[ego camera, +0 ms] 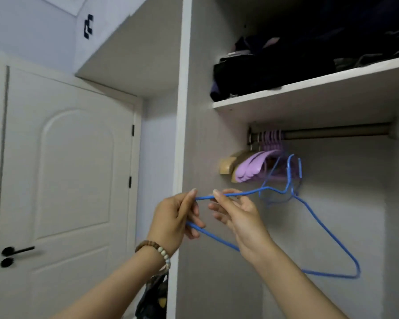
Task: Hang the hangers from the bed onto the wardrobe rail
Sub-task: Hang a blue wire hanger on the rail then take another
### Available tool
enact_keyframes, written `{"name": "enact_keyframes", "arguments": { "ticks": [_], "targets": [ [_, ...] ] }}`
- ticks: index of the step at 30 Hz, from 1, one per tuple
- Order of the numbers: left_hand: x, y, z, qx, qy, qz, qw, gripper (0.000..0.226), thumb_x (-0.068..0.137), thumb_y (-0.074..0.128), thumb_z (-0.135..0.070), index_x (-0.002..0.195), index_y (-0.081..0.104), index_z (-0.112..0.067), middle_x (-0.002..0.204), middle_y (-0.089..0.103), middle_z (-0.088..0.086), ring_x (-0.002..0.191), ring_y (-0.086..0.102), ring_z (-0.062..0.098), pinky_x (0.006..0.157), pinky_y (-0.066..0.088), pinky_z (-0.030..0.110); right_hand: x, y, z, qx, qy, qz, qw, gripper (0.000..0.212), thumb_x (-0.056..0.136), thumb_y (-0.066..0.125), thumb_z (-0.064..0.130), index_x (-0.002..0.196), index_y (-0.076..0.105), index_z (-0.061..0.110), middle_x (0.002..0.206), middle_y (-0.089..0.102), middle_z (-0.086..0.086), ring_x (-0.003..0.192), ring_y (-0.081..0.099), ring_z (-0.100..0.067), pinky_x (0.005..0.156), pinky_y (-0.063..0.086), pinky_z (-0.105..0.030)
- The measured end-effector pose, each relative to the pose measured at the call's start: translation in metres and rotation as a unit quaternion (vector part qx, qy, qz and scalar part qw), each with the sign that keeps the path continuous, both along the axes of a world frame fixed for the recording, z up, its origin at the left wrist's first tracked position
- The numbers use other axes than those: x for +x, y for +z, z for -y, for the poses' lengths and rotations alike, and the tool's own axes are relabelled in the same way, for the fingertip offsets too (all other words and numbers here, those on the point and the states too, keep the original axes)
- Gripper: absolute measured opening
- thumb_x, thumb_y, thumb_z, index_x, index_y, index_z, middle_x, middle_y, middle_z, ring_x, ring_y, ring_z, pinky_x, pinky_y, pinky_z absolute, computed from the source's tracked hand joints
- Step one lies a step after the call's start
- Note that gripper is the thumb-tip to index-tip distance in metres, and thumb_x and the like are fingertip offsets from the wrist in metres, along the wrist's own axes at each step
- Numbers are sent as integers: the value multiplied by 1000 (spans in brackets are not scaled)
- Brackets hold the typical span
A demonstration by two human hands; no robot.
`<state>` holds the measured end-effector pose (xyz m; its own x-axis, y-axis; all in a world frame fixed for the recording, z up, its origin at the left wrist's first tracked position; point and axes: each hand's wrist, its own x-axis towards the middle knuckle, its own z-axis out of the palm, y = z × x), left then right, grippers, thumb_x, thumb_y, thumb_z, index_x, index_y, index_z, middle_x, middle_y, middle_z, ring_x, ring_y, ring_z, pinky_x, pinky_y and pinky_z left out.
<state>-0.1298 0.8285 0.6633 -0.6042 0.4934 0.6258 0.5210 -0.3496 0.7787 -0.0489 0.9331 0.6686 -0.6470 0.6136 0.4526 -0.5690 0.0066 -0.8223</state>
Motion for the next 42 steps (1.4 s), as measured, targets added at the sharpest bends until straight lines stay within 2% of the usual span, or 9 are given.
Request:
{"name": "enact_keyframes", "arguments": {
  "ticks": [4, 9, 14, 19, 22, 26, 31, 37, 42],
  "targets": [
    [23, 12, -74, 37, 14, -1, 999, 42, 94, 42, -32, 64, 54, -7, 49, 63, 13, 33, 52, 21, 38, 45, 24, 12, 16, -60, -52, -73, -60, 994, 56, 81, 69, 8, 124, 34, 16, 83, 66, -2, 56, 64, -4, 55, 52, -16],
    [43, 23, -138, 49, 7, 12, 999, 42, 96, 39, -33, 68, 55, -7, 52, 63, 8, 37, 54, 22, 40, 47, 26, 18, 34, -122, -30, -140, -98, 985, 76, 83, 65, 1, 143, 21, 15, 82, 64, -3, 53, 62, -1, 51, 49, -12],
    [35, 33, -185, -12, -14, 18, 1000, 37, 98, 36, -32, 86, 60, -6, 67, 65, 6, 48, 60, 16, 44, 48, 18, 12, 55, -175, 18, -147, -67, 987, 74, 86, 59, -2, 147, 19, 10, 72, 60, -2, 41, 56, 1, 45, 47, -12],
    [25, 41, -218, -112, -14, -42, 993, 30, 98, 36, -25, 107, 60, -9, 84, 67, 3, 63, 63, 15, 54, 49, 16, -5, 70, -219, 45, -171, -46, 983, 65, 87, 59, 0, 145, 30, 10, 80, 57, -8, 51, 54, -4, 47, 49, -15],
    [23, 52, -232, -139, -16, -76, 987, 26, 98, 37, -27, 107, 59, -16, 93, 64, 7, 63, 63, 16, 52, 51, 14, -14, 76, -238, 30, -157, -42, 986, 58, 88, 58, 1, 142, 37, 12, 92, 60, -7, 67, 56, -13, 54, 52, -21],
    [19, 61, -244, -151, -20, -86, 985, 19, 98, 39, -30, 100, 57, -29, 99, 61, 6, 60, 66, 21, 53, 55, 21, -22, 80, -256, -1, -148, -43, 988, 57, 89, 57, 1, 141, 38, 12, 100, 61, -9, 65, 59, -15, 47, 52, -20],
    [13, 61, -254, -186, -23, -61, 980, 29, 98, 38, -32, 115, 57, -20, 118, 60, 11, 52, 66, 14, 47, 54, 20, -23, 78, -267, 2, -149, -35, 988, 57, 89, 57, 0, 141, 37, 11, 102, 60, -11, 65, 61, -18, 44, 52, -19],
    [11, 62, -256, -196, -19, -47, 979, 23, 98, 37, -32, 108, 55, -22, 121, 58, 14, 58, 69, 14, 46, 54, 20, -28, 78, -270, -7, -153, -19, 988, 57, 89, 57, 0, 141, 39, 13, 118, 60, -17, 70, 62, -17, 51, 55, -19],
    [15, 71, -261, -211, -13, -47, 976, 32, 97, 39, -31, 120, 55, -14, 113, 57, 11, 69, 69, 20, 43, 53, 19, -23, 86, -270, -31, -133, -5, 991, 56, 90, 52, -5, 142, 35, 9, 123, 57, -21, 68, 60, -17, 50, 54, -19]
  ]
}}
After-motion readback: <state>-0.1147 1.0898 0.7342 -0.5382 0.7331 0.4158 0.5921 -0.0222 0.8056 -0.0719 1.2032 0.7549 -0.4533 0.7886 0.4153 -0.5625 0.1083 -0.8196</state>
